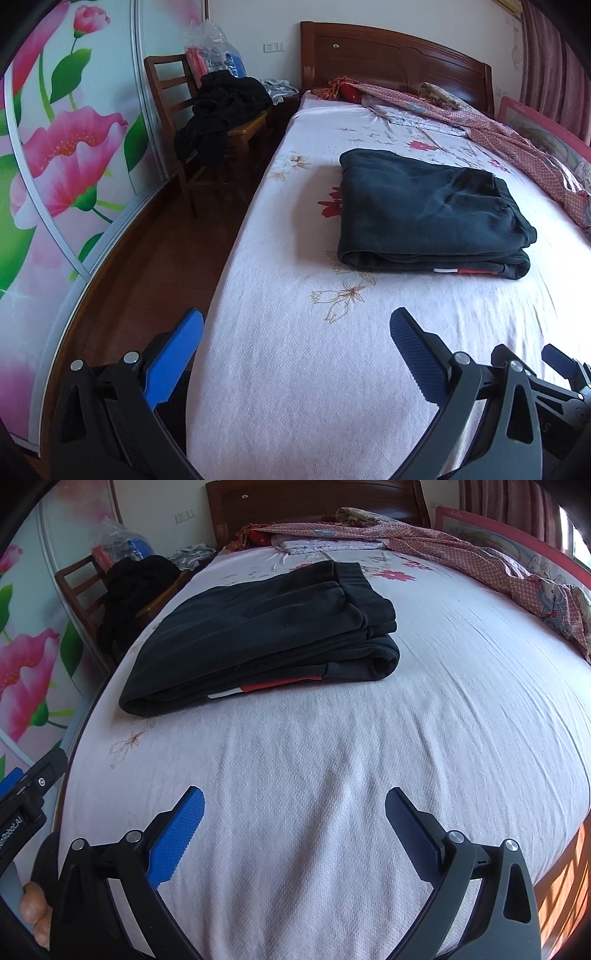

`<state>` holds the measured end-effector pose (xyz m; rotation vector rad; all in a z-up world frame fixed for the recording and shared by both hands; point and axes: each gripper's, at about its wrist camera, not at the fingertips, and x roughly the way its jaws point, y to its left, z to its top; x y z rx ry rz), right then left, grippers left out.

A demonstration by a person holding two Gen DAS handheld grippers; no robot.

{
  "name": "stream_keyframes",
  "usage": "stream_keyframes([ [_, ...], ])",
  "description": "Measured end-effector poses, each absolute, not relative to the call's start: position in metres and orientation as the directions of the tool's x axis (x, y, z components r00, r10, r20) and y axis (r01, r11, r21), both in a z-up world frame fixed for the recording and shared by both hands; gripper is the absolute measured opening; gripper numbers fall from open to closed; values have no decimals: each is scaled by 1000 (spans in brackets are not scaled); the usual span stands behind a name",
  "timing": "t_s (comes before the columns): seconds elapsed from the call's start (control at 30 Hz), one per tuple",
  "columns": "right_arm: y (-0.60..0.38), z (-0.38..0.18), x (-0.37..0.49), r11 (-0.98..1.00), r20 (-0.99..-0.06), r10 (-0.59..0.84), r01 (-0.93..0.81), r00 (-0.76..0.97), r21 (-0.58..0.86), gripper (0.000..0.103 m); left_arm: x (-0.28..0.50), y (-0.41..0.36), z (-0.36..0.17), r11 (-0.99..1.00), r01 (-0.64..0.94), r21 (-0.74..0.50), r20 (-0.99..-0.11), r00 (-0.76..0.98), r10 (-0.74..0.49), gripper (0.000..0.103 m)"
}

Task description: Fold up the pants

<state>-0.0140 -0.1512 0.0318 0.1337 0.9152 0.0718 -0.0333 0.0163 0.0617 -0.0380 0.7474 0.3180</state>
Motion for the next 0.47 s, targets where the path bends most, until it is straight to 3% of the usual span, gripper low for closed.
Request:
stream_keyframes([
  [0.23, -153, 32, -15, 988, -784, 120, 0, 609, 152, 98, -30, 8, 62, 960, -255, 114, -683, 681, 262, 101],
  [0.47, -155, 32, -14, 990, -786, 106, 12, 609, 143, 98, -25, -2, 48, 978, -175, 112, -755, 625, 199, 101],
])
